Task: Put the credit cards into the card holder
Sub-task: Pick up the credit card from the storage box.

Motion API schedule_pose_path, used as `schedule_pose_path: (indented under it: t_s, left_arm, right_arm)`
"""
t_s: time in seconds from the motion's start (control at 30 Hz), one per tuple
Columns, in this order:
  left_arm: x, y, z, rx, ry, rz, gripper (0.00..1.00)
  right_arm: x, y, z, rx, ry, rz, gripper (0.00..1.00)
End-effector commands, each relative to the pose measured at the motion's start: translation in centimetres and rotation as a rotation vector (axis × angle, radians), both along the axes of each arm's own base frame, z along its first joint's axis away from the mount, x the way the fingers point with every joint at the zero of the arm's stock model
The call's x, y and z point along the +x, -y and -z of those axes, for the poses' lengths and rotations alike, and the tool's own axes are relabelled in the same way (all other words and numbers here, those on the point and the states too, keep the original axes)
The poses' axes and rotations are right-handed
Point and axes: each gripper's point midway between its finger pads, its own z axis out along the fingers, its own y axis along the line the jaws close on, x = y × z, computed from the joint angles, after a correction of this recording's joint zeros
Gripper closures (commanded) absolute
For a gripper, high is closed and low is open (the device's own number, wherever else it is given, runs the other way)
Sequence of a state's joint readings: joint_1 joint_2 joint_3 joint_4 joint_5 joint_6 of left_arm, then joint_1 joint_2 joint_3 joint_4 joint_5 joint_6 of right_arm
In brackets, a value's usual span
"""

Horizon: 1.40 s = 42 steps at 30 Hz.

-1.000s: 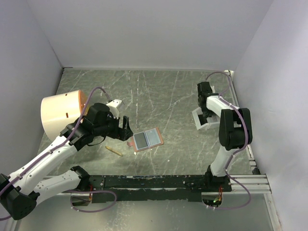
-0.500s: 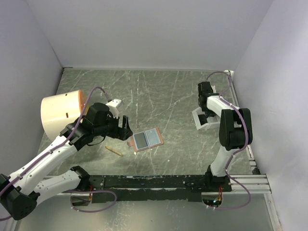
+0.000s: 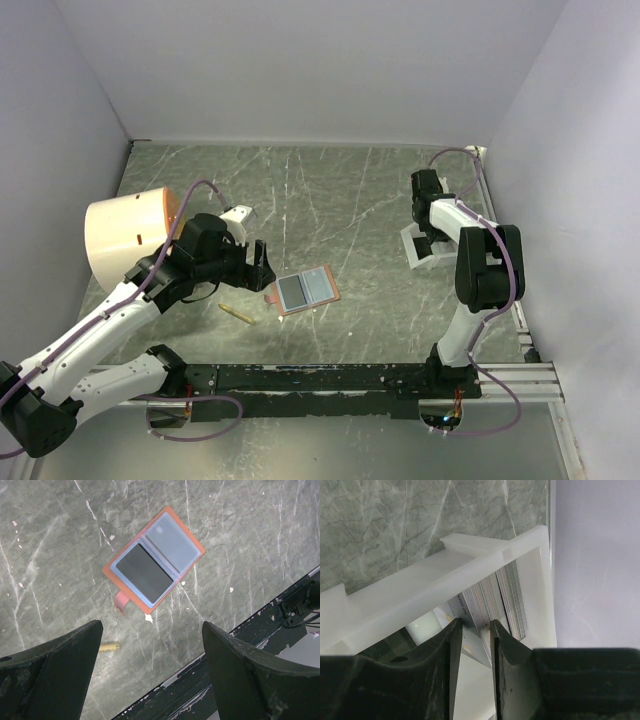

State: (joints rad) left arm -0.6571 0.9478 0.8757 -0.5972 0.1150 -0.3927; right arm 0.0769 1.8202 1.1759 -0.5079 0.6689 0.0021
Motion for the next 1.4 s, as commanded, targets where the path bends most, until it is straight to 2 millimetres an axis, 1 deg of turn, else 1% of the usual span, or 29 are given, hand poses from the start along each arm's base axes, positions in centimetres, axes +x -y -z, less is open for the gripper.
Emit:
schedule_pose_path:
  t_s: [0.0,0.4,0.57,0.83,0.97,1.07,1.27,1.33,1.37]
  left_arm:
    - [0.1,-0.3,-0.2,-0.006,0.012,-0.011,0.08]
    - [0.0,-0.1,-0.1,-0.012,0.006,0.006,0.08]
    - [0.0,-0.1,-0.1,-0.013,0.006,0.006,0.08]
    - [0.0,0.0,0.1,-0.011,-0.001,0.011,0.08]
    - [0.0,0.1,0.2,-0.012,-0.006,0.016,0.08]
    - [0.0,0.1,0.3,-0.008,-0.010,0.015,0.08]
    - [0.1,0.0,0.4,-0.005,-0.012,0.009,0.08]
    - [0.1,0.0,0.5,-0.004,-0.012,0.008,0.08]
    - [0.1,0.0,0.5,-0.003,-0.013,0.006,0.08]
  right_arm:
    - [0.2,0.8,-1.0,-0.025,0.025,0.016,0.72]
    - [0.2,0.8,-1.9,-0.022,0.038,0.014,0.84]
    - [0.5,0.6,-2.8,-0.009,0.055,0.010,0.88]
    - [0.9,-0.2,-4.2,0.040,0.092,-0.007,0.94]
    - [0.8,-0.9,-4.6,0.077,0.109,-0.017,0.97]
    - [0.6,-1.1,-5.0,0.081,0.112,-0.018,1.00]
    - [0.4,-1.8,-5.6,0.126,0.132,-0.019,1.00]
    - [0.2,-2.2,-6.3,0.143,0.135,-0.013,1.00]
    - [0.1,-2.3,-7.0,0.145,0.147,-0.007,1.00]
